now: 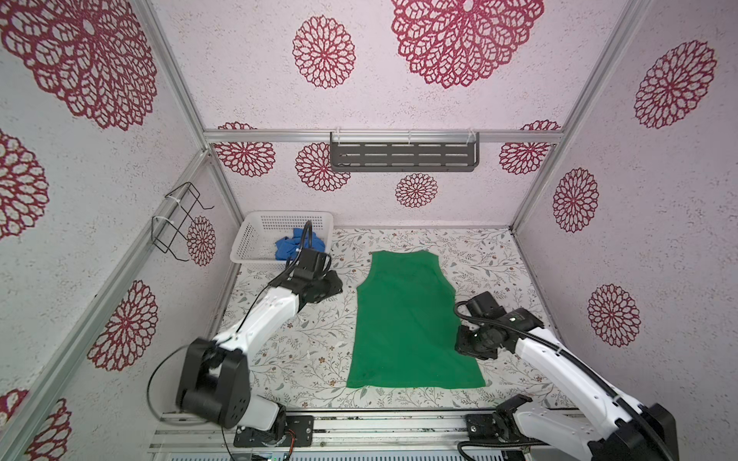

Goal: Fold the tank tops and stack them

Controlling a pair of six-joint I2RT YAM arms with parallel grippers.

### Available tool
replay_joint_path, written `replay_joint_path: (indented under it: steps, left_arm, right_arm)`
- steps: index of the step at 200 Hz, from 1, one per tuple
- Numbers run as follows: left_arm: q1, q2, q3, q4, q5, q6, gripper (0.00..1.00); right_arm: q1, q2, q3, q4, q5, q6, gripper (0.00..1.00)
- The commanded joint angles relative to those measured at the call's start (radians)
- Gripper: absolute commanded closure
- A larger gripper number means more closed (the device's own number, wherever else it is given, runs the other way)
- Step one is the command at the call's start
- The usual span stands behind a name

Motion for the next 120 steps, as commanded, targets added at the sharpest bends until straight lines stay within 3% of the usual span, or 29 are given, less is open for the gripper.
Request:
replay_joint_path:
  steps: [1,37,52,68,97,120]
  left_arm:
    - [-0.038,0.139,0.129,0.098,0.091,0.099,0.58]
    - [-0.084,0.393,0.311,0.114,0.119,0.113,0.58]
    - [-0.102,0.472,0.375,0.147,0.155,0.092,0.74]
    - [-0.132,0.554,0.451,0.163,0.172,0.084,0.81]
    - [-0.163,0.682,0.599,0.101,0.156,0.086,0.81]
    - [-0.158,0.728,0.628,0.067,0.141,0.058,0.81]
  right_arm:
    - [0.052,0.013,-0.029,0.154,0.081,0.13,0.71]
    - [0.066,0.007,-0.115,0.249,0.095,0.185,0.75]
    - [0.067,0.013,-0.136,0.251,0.11,0.187,0.75]
    - [0.074,0.031,-0.139,0.248,0.135,0.182,0.75]
    - [0.105,0.068,-0.132,0.252,0.152,0.176,0.76]
    - [0.106,0.076,-0.142,0.247,0.19,0.175,0.77]
